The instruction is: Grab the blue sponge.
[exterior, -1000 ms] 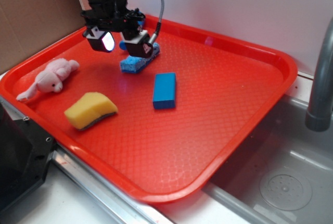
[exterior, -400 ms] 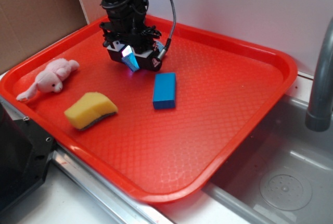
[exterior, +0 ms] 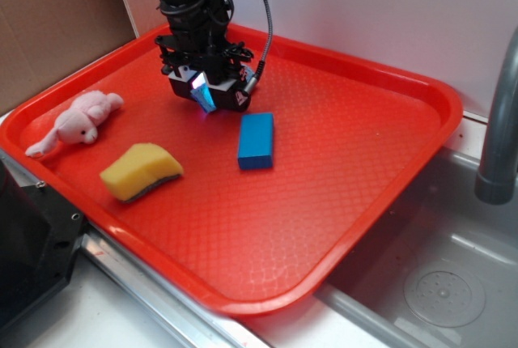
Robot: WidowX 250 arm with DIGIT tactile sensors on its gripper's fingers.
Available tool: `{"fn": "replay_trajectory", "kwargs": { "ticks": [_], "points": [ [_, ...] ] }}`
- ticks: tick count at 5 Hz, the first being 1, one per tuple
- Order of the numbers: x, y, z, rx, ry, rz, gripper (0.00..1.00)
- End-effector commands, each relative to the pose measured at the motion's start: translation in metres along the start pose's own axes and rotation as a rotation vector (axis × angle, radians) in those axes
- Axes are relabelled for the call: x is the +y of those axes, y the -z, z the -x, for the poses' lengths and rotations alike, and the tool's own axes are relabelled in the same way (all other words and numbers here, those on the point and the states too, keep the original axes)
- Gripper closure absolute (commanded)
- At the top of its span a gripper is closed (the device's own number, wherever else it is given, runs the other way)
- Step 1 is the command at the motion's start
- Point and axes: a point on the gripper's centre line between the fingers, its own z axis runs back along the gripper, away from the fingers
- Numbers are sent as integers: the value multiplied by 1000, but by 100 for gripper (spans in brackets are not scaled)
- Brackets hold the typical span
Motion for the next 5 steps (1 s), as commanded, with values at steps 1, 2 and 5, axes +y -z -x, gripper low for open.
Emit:
{"fn": "replay_trajectory", "kwargs": {
  "ticks": [1,2,5],
  "points": [
    [-13,-88,15,-56,27,69,100],
    [-23,-127,42,35,99,36,100],
    [-26,-155,82,124,202,49,100]
  ]
}}
